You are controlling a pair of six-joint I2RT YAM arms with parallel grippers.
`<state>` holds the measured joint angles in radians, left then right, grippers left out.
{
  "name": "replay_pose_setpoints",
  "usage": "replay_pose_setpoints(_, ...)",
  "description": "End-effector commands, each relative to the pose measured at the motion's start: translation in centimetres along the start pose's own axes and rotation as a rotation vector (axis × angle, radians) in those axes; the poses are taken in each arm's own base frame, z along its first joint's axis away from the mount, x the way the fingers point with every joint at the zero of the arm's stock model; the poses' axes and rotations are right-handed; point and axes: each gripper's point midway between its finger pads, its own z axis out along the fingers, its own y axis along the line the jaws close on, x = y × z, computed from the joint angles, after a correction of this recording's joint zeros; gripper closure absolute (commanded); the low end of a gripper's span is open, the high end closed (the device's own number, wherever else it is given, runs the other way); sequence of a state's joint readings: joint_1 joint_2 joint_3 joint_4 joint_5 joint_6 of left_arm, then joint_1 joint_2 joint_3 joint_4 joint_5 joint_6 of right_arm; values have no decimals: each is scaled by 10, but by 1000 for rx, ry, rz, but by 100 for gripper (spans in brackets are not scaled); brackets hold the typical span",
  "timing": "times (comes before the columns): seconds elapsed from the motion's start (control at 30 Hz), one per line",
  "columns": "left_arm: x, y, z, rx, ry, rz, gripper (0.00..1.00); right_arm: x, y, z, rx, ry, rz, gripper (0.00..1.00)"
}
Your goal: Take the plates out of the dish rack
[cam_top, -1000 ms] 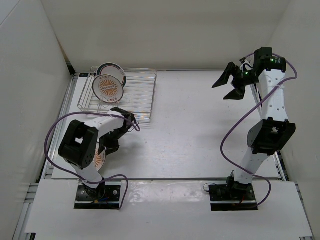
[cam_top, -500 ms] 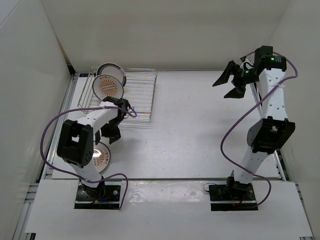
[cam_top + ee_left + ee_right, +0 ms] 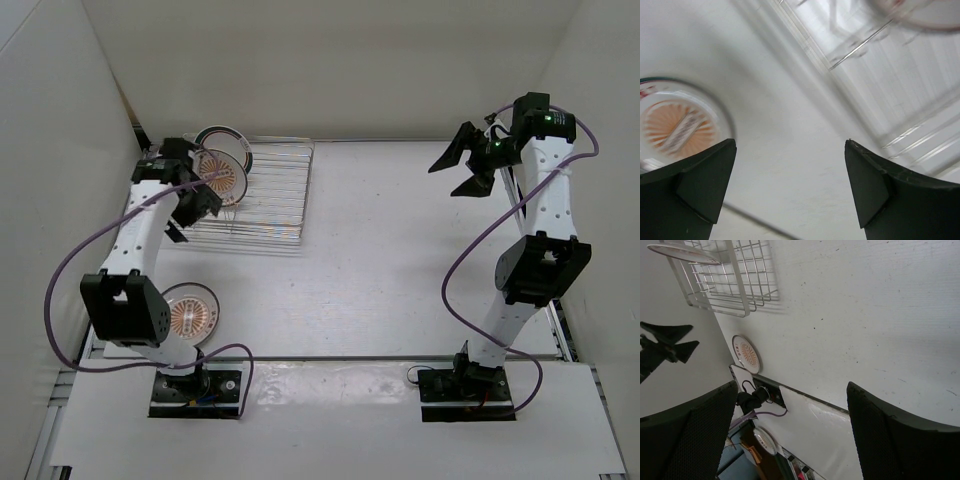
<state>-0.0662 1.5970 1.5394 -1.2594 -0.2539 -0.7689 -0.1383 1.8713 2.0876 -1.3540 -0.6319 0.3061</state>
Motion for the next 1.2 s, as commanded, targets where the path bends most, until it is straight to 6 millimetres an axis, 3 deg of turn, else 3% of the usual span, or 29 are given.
replay_pose_setpoints(0.0,-56,-44,-37,364,-103,-296,0,24,3,-11,9,88,77,10)
replay_pose_setpoints(0.2,-129,-66,-40,631,-104,-636,0,23,2,-15,16,71,69,10)
replay_pose_setpoints(0.27,-144,-67,-21,612,-90,-660,0,22,1,-16,18,69,72,10)
replay_pose_setpoints(0.3,-155,-66,-24,625,-101,-665,0,22,2,-17,17,67,73,10)
replay_pose_setpoints(0.33,-164,-67,-14,617,-92,-675,0,22,1,-17,20,65,74,10)
replay_pose_setpoints(0.47,-192,-70,15,642,-57,-691,15,22,1,-20,20,56,71,10)
replay_pose_setpoints(0.63,-206,-77,44,684,70,-789,15,21,-2,-22,28,46,78,10)
replay_pose_setpoints(0.87,-231,-91,62,729,161,-911,12,20,-6,-21,28,46,91,10)
replay_pose_setpoints(1.03,-243,-101,46,773,73,-800,12,18,-8,-20,26,45,103,10)
replay_pose_setpoints(1.17,-256,-103,28,819,-128,-536,15,19,-9,-20,24,46,106,10)
